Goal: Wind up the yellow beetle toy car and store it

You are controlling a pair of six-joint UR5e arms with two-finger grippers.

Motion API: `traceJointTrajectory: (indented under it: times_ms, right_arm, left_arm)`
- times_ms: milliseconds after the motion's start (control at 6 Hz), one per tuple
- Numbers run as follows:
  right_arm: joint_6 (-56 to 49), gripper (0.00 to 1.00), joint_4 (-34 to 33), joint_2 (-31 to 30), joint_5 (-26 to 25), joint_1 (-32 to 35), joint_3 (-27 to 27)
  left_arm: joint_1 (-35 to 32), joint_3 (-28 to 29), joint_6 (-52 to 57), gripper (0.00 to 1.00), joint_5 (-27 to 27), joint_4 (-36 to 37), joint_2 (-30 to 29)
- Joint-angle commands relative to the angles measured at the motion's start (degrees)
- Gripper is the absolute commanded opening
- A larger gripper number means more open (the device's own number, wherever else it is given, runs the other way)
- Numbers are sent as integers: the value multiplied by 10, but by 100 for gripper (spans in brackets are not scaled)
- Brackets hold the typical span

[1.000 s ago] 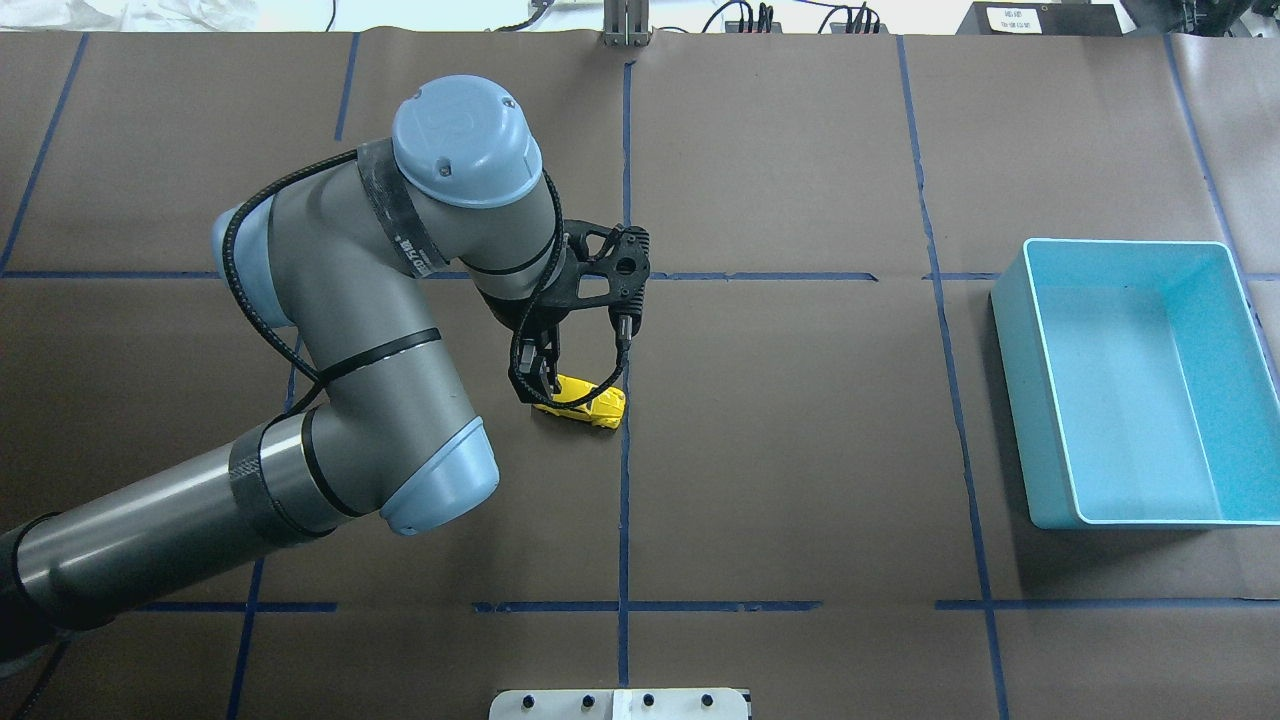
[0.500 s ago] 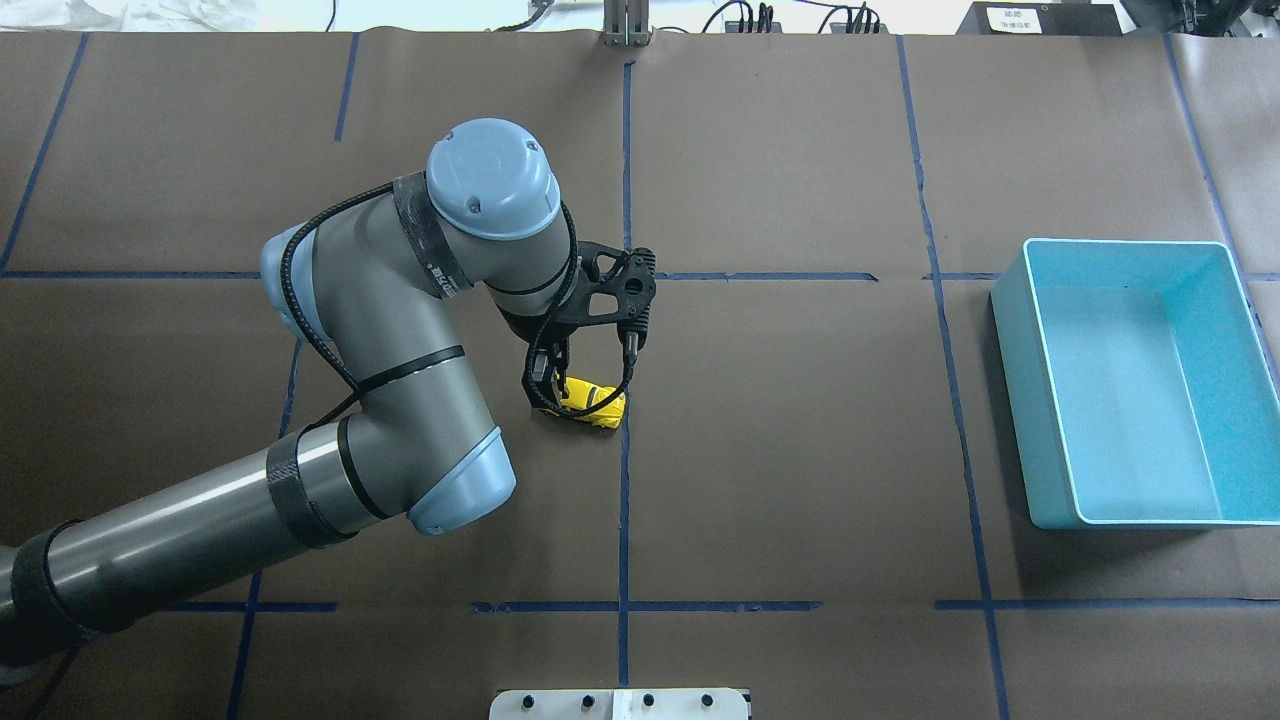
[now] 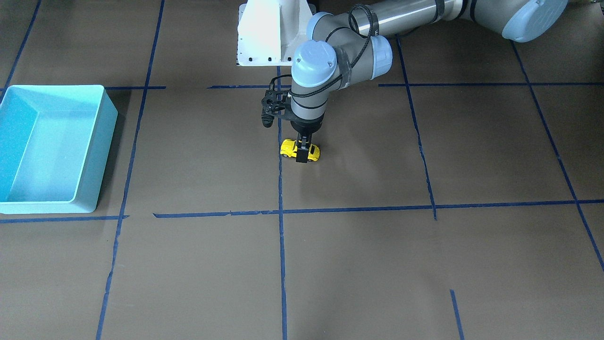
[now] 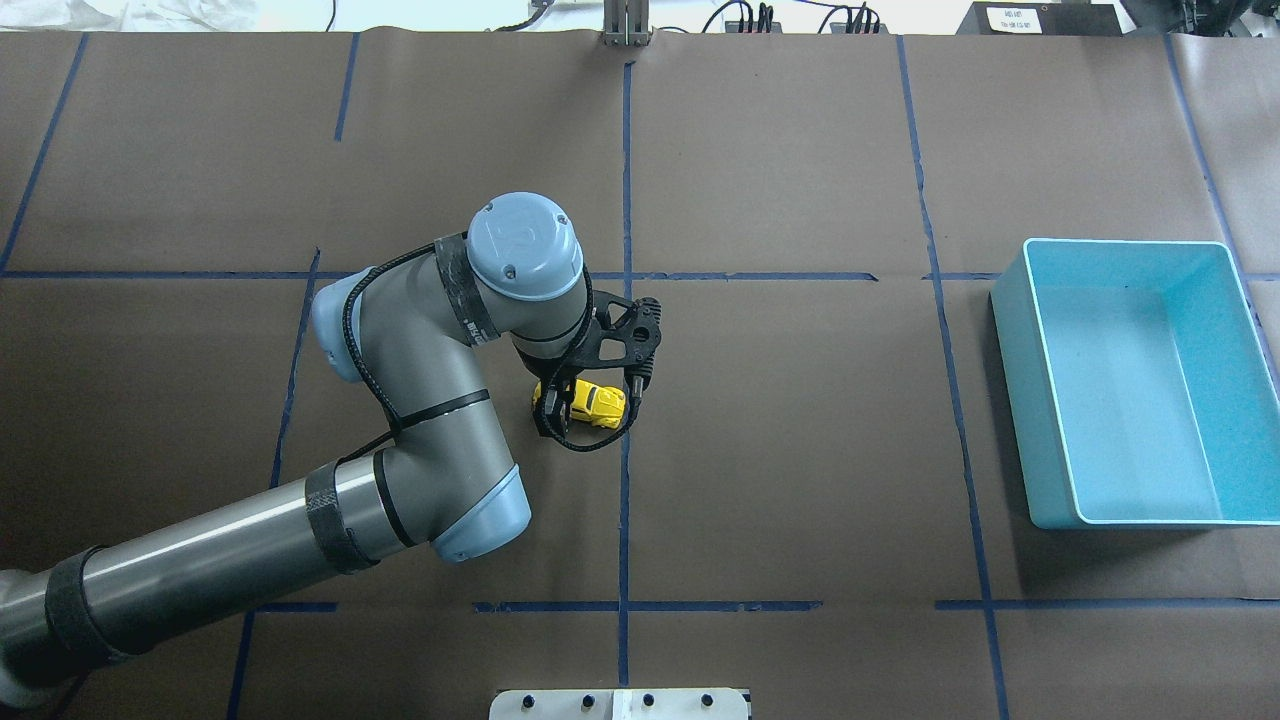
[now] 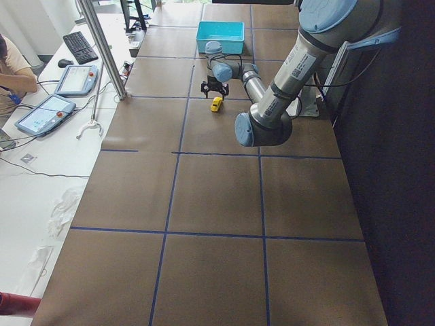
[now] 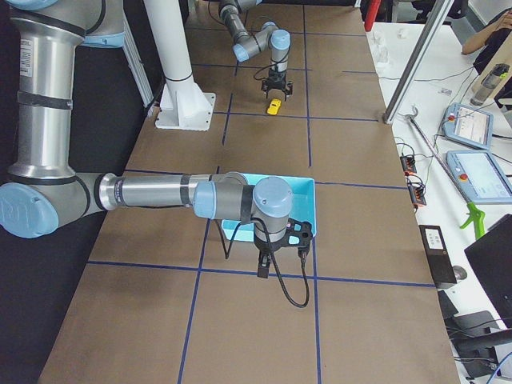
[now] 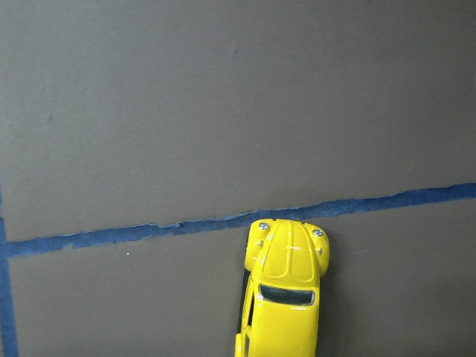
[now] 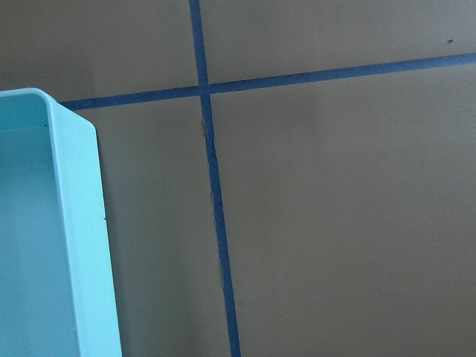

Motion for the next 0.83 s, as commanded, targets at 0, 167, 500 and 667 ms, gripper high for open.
traceJointTrajectory:
  times_ms: [0, 167, 500, 667]
  right_arm:
    - [0, 100, 0, 0, 0, 0, 1]
    - [0, 100, 0, 0, 0, 0, 0]
    - [0, 100, 0, 0, 0, 0, 1]
    - [1, 100, 0, 0, 0, 0, 0]
  left_arm:
    - [8, 6, 0, 100, 23, -9, 3]
    - [8, 10, 0, 100, 30, -10, 3]
    - [16, 27, 0, 100, 35, -33, 3]
    - [16, 31, -1, 100, 34, -43, 3]
